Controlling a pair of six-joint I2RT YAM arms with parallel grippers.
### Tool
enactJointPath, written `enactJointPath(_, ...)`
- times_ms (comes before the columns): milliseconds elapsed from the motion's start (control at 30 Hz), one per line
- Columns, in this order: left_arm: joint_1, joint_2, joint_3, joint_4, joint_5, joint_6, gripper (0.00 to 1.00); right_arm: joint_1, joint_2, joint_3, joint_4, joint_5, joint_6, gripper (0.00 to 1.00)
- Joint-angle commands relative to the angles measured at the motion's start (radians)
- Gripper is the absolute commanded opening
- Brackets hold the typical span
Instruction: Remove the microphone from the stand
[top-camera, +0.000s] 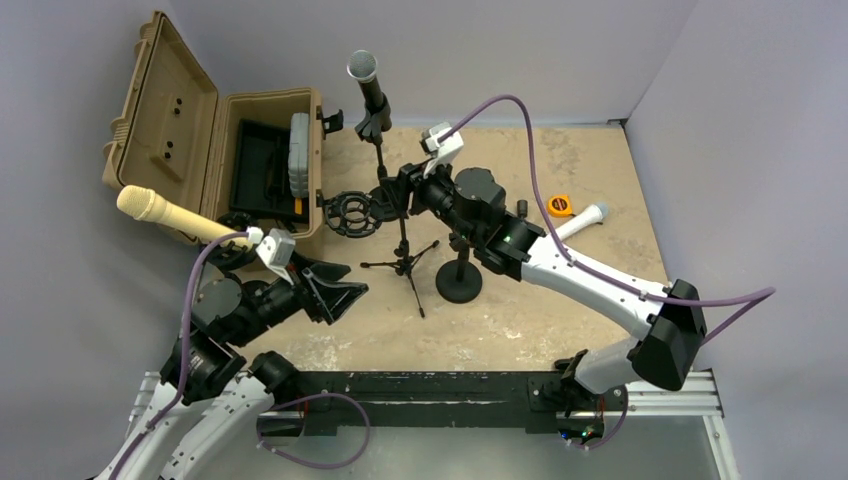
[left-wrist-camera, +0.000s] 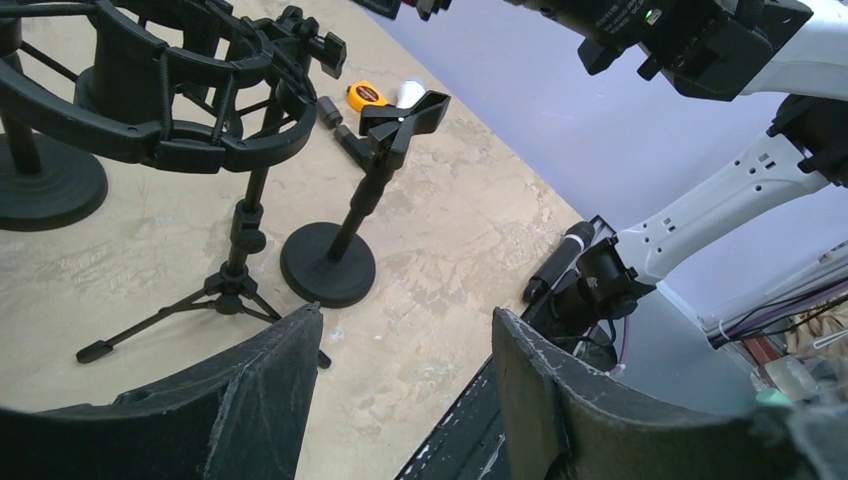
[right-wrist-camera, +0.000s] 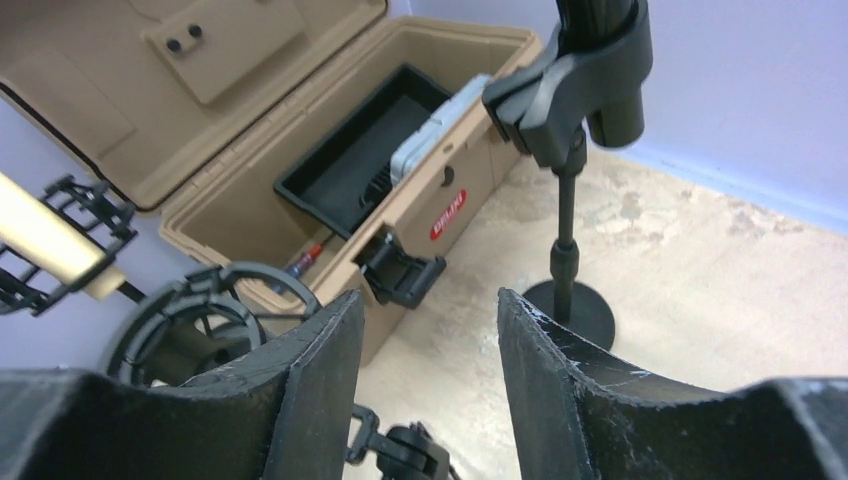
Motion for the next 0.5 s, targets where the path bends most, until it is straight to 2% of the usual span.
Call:
enactJointPath(0, 0.004, 0.000, 0.055, -0.022, -0.026, 0.046, 0.61, 0.007, -0.018, -0.061, 0.009, 0.025, 0.031, 0.50)
enactJointPath(467, 0.003, 0.007, 0.140, -0.088, -0.061, 0.109, 0.61, 0.058, 0.039, -0.200, -0.042, 0.143, 0.029, 0.45)
